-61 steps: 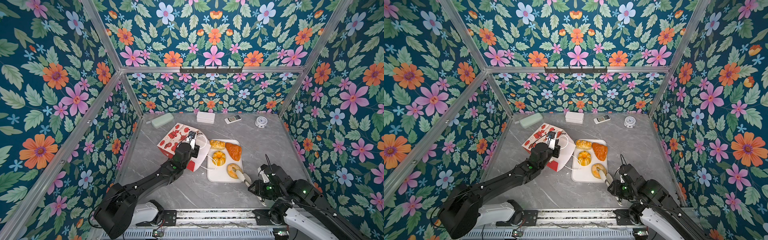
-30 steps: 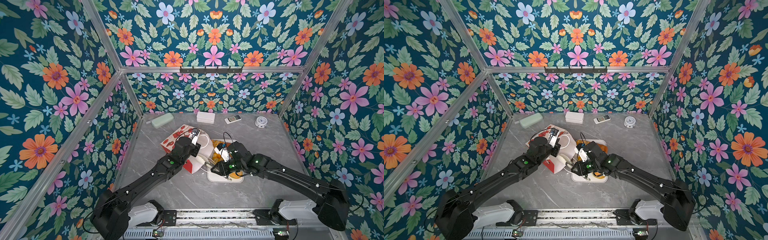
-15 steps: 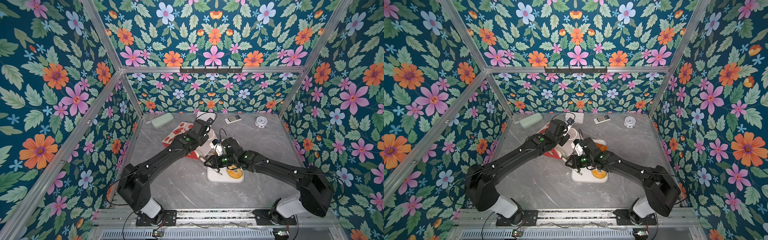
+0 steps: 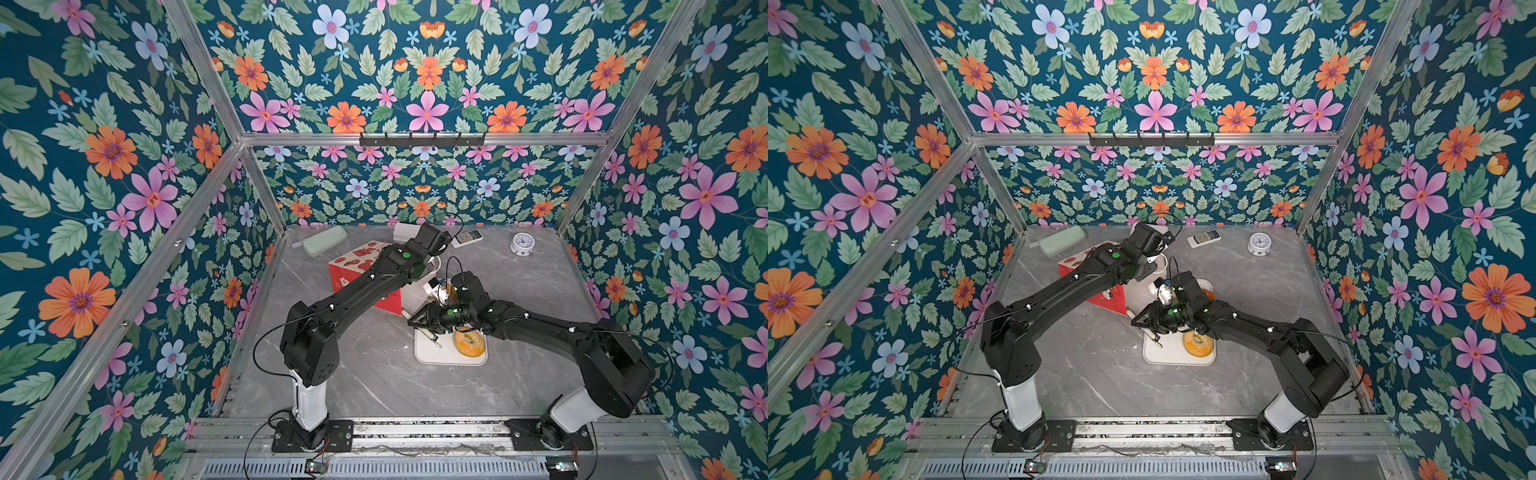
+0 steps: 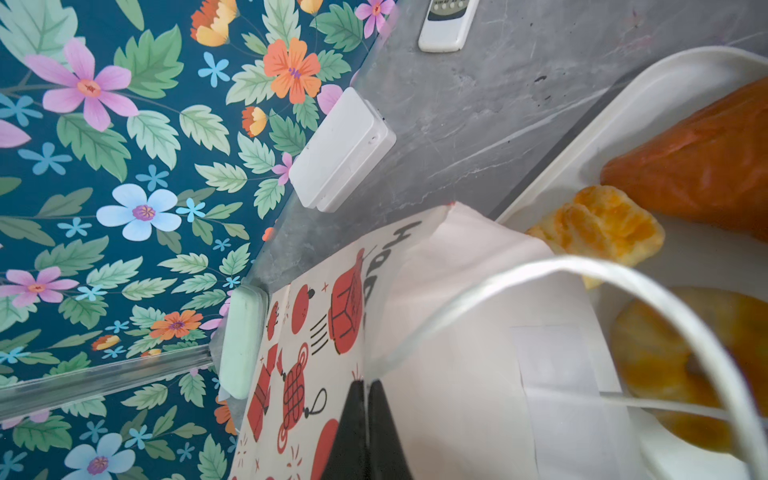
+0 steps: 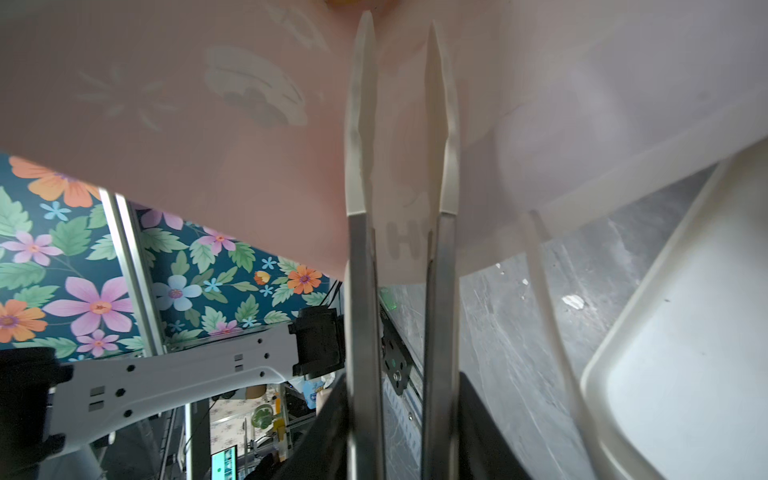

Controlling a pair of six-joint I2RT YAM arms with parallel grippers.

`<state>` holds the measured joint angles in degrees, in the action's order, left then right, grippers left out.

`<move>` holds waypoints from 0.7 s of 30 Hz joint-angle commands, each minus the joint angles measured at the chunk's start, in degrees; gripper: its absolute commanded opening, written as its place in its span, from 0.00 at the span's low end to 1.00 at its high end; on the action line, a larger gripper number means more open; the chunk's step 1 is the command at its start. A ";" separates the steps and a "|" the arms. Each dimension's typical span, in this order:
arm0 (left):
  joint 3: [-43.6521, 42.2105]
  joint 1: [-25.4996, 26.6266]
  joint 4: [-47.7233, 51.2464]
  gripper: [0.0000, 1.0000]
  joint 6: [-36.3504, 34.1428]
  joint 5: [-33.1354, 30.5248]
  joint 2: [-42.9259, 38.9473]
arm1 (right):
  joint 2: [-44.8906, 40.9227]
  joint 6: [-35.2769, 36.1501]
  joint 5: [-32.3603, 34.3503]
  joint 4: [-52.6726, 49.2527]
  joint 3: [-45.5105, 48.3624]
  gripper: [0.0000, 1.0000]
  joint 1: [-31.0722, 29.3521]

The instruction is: Take the fake bread out of the paper bag

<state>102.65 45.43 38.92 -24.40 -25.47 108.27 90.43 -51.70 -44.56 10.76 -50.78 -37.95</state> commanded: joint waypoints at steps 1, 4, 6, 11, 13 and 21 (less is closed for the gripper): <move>1.99 0.26 3.48 0.00 -2.30 -1.77 1.47 | 0.38 -4.27 -4.65 7.80 0.47 0.37 0.77; 2.47 0.47 3.60 0.00 -2.83 -1.32 2.08 | 0.88 -5.06 -5.33 8.75 0.53 0.37 0.88; 2.85 0.51 3.83 0.00 -3.02 -1.56 2.32 | 1.47 -5.72 -5.96 9.86 0.53 0.37 0.87; 6.05 0.60 6.30 0.00 -4.34 -1.32 3.46 | 2.97 -7.01 -7.68 11.63 -0.41 0.37 0.90; 10.29 0.89 8.83 0.00 -5.16 -1.66 5.21 | 3.90 -8.95 -9.17 14.69 -0.54 0.36 0.90; 16.20 2.45 12.68 0.00 -7.71 -5.81 10.03 | 4.11 -11.57 -10.55 18.85 -0.39 0.36 0.93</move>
<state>118.43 47.72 49.63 -30.61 -28.95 117.80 94.54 -61.71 -53.34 25.56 -51.11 -36.99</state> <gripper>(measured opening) 0.048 0.364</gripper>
